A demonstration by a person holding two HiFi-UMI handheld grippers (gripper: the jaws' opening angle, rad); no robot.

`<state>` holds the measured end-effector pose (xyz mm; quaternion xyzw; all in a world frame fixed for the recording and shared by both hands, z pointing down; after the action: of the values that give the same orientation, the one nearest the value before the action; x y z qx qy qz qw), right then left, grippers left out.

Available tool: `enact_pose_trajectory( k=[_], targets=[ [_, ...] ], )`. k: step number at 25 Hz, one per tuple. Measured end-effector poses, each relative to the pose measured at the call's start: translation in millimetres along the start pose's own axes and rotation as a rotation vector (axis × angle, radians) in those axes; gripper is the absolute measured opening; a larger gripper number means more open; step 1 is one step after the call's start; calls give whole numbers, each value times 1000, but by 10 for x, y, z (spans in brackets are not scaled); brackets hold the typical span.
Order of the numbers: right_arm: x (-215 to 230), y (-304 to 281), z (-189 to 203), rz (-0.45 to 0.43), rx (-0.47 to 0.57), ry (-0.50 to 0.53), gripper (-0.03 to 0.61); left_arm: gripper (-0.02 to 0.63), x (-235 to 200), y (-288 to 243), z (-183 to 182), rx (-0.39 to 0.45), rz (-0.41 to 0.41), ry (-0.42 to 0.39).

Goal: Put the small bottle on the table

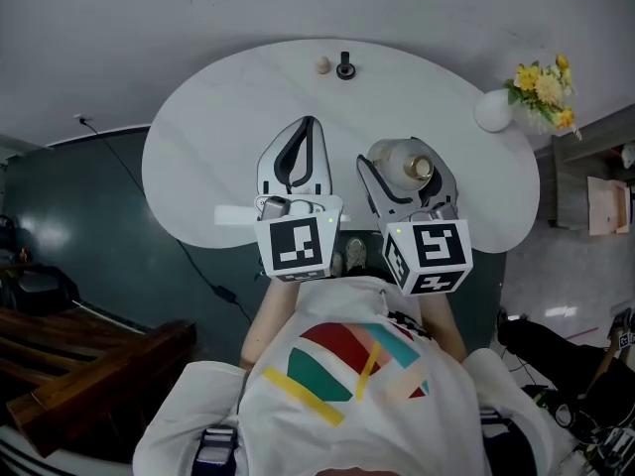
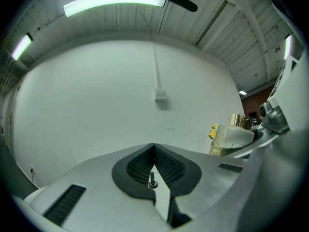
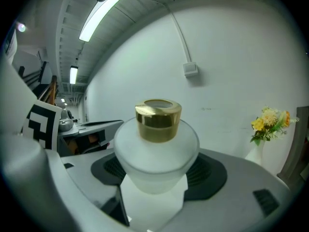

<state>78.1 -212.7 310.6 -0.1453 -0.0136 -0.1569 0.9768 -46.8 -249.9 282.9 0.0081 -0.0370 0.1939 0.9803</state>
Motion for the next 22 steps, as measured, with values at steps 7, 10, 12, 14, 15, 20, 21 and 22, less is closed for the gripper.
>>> enact_pose_trajectory(
  k=[7, 10, 12, 14, 15, 20, 21, 22],
  targets=[
    [247, -290, 39, 30, -21, 23, 342, 15, -100, -304, 5, 31, -5, -23],
    [402, -504, 104, 39, -52, 31, 342, 15, -152, -459, 70, 17, -15, -39],
    [539, -672, 130, 37, -75, 20, 342, 15, -164, -565, 116, 4, -15, -43],
    [683, -843, 149, 43, -94, 12, 342, 15, -160, -654, 168, -8, -13, -44],
    [748, -928, 161, 49, -101, 14, 342, 16, -161, -689, 197, -14, -15, -45],
    [1014, -1326, 259, 54, -132, 0, 342, 16, -159, -825, 332, -56, -17, -56],
    [1057, -1405, 283, 53, -139, 3, 342, 15, -162, -849, 344, -62, -16, -55],
    [1093, -1486, 312, 53, -149, 13, 342, 15, -168, -870, 348, -67, -16, -57]
  ],
)
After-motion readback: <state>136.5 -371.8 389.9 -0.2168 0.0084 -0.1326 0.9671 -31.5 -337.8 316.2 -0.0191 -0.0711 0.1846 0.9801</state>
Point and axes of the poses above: the fingertips, and each gripper's own axes: y backward along the fingers, x to its right, z out of its underside, the point moved 4 cm from there along y, backward along the fingers
